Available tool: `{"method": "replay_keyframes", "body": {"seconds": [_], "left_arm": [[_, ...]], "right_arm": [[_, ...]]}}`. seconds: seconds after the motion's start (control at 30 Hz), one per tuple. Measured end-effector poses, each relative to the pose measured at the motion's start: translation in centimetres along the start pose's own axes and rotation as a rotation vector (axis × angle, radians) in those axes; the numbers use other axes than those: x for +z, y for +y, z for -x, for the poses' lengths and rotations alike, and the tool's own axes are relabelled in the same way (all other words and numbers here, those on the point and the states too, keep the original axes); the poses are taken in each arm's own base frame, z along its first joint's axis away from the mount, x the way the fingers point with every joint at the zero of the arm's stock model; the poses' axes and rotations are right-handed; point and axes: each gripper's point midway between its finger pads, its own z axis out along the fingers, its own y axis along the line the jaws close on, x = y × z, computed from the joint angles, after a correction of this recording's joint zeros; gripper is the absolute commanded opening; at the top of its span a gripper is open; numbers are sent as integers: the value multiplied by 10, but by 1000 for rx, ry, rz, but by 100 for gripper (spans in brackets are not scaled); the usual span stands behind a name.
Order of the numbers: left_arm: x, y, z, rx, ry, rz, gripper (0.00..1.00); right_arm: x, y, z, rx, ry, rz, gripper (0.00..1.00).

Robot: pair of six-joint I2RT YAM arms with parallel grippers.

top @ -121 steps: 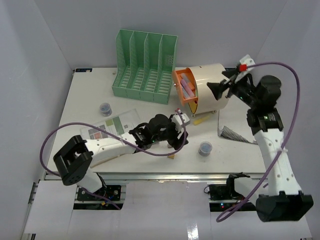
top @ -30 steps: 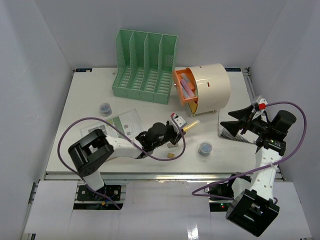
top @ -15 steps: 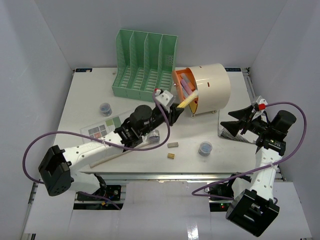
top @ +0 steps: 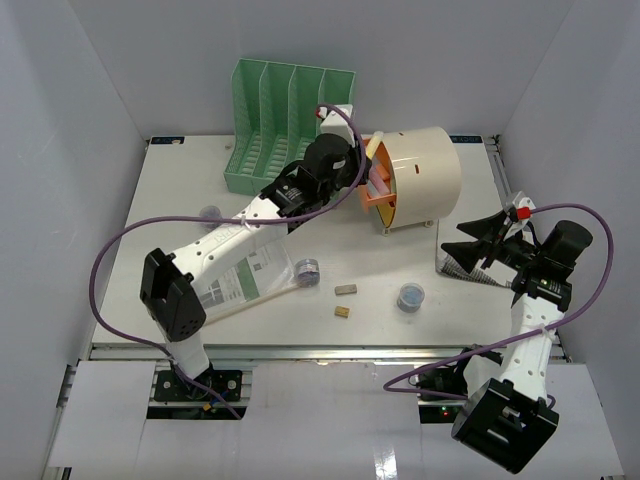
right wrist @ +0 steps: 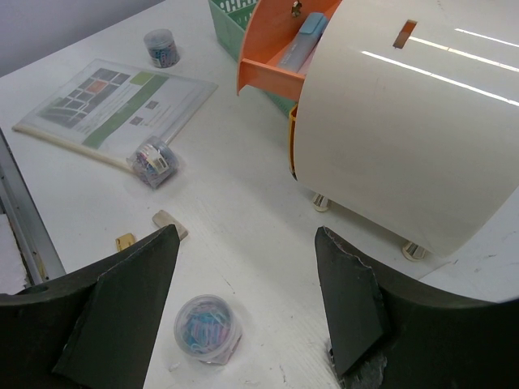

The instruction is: Organize the desk

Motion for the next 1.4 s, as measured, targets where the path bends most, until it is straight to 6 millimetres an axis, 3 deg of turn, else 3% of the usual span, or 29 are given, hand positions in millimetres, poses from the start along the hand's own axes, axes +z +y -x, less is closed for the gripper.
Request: {"method": "replay_keyframes", "body": {"seconds": [0.43,0.87,0.93,1.0,1.03,1.1,1.2,1.23,1.33,1.4], "left_arm": [[28,11,-27,-99,153,179,0],[49,7,-39,-103,204,210,1],[50,6,-40,-102,211,205,7],[50,4,-39,-103,212,199,22],[50,3,-37,-105,210,195,23],[52,-1,-34,-106,205,182,57],[55,-4,-31,-105,194,170,78],[57,-4,-31,-103,192,168,82],[61,-7,-30,-98,182,153,82],[61,-9,-30,-89,182,143,76]], "right_arm": [[0,0,0,-1,0,0,74],[0,1,1,-8,-1,-1,74],[0,1,1,-8,-1,-1,74],[0,1,1,-8,-1,-1,74],[0,1,1,-8,-1,-1,74],[0,1,1,-8,-1,-1,74],[0,1,1,-8,-1,-1,74],[0,1,1,-8,-1,-1,74],[0,1,1,-8,-1,-1,74],[0,1,1,-8,-1,-1,74]]}}
